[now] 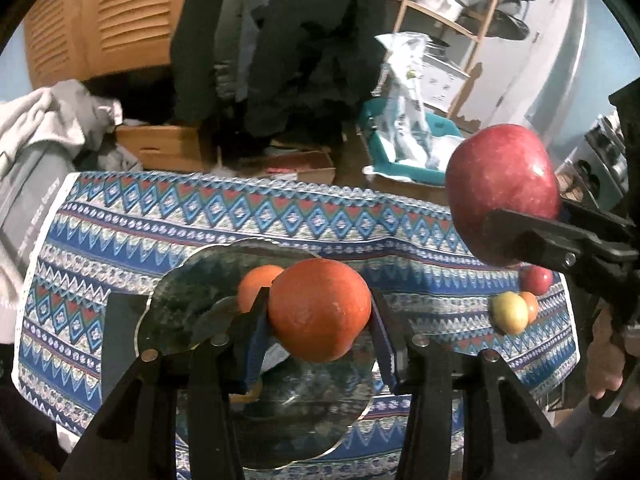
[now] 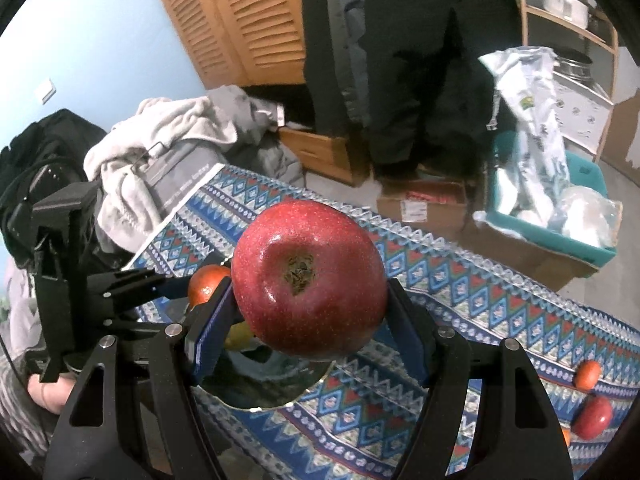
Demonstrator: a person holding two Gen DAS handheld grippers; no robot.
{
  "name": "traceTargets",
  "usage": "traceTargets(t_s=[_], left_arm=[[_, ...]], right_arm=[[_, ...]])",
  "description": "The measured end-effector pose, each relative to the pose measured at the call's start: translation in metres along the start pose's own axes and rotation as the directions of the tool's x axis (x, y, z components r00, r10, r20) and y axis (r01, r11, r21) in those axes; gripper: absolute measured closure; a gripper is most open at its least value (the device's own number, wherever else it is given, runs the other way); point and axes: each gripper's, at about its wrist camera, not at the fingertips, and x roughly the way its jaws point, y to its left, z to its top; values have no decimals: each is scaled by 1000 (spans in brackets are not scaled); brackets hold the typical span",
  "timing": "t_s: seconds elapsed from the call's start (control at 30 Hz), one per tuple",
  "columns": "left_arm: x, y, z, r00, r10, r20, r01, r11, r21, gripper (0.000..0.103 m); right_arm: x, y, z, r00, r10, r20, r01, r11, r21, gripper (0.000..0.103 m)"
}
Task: Organize fruits
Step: 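Carry the tangerine over the bowl while the right tool brings the apple toward it, then lower the tangerine into the bowl and open the left tool while the right tool releases the apple there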
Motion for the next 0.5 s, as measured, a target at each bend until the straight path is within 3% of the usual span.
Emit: traceTargets(t_s=[0.5], left_arm=[[46,65,-12,992,93,-88,-100,992,-77,56]], right_arm=[[83,23,-5,992,34,-125,-34,999,-2,30]])
